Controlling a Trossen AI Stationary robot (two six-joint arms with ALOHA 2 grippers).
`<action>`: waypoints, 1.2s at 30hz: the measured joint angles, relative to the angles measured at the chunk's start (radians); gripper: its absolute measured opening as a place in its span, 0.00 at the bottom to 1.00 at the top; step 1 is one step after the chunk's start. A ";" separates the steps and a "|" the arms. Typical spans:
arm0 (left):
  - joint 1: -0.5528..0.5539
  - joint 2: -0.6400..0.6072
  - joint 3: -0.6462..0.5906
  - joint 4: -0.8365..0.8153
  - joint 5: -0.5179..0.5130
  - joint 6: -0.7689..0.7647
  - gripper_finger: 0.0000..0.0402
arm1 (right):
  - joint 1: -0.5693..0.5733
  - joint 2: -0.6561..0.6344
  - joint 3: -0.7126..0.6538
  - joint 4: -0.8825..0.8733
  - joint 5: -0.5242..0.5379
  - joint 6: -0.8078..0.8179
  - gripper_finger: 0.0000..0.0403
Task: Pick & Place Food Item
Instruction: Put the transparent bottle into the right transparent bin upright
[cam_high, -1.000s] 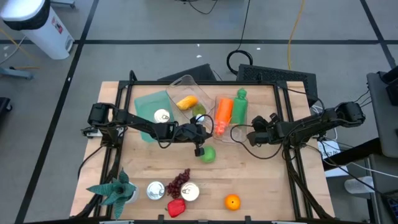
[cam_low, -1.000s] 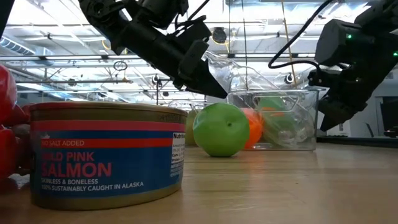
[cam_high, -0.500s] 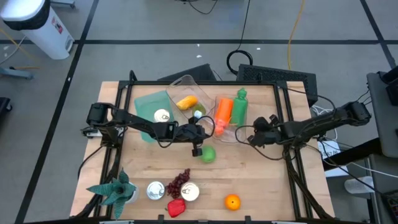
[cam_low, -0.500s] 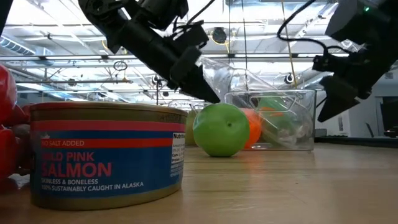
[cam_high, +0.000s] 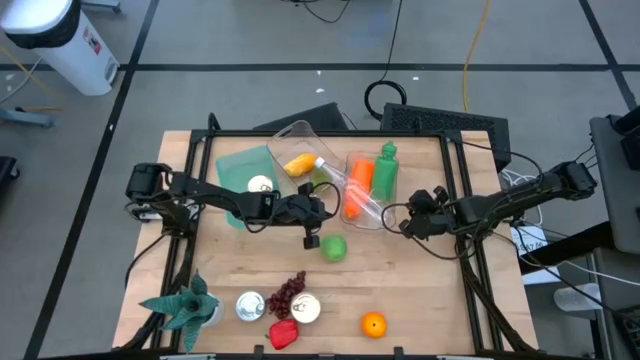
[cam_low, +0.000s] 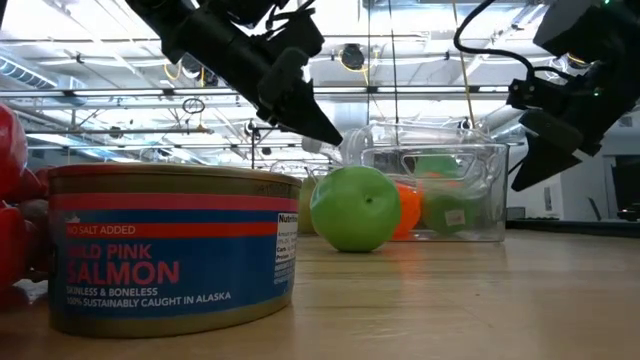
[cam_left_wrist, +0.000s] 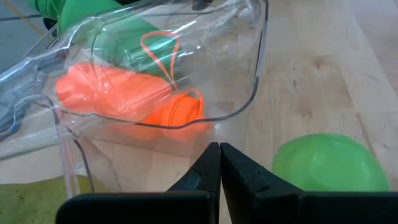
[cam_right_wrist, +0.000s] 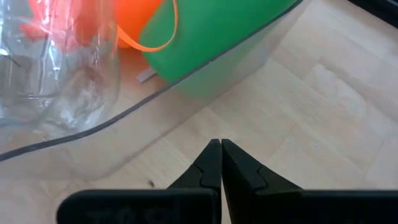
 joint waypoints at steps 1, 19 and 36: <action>0.000 0.000 0.000 0.001 0.000 -0.003 0.05 | 0.000 0.000 0.000 -0.001 0.000 0.001 0.00; 0.053 -0.314 0.006 -0.339 -0.216 0.388 0.05 | 0.072 0.000 -0.111 0.083 -0.156 0.089 0.00; 0.151 -0.122 0.127 -0.272 -0.412 1.110 0.79 | 0.072 -0.013 -0.112 0.179 -0.182 0.020 0.00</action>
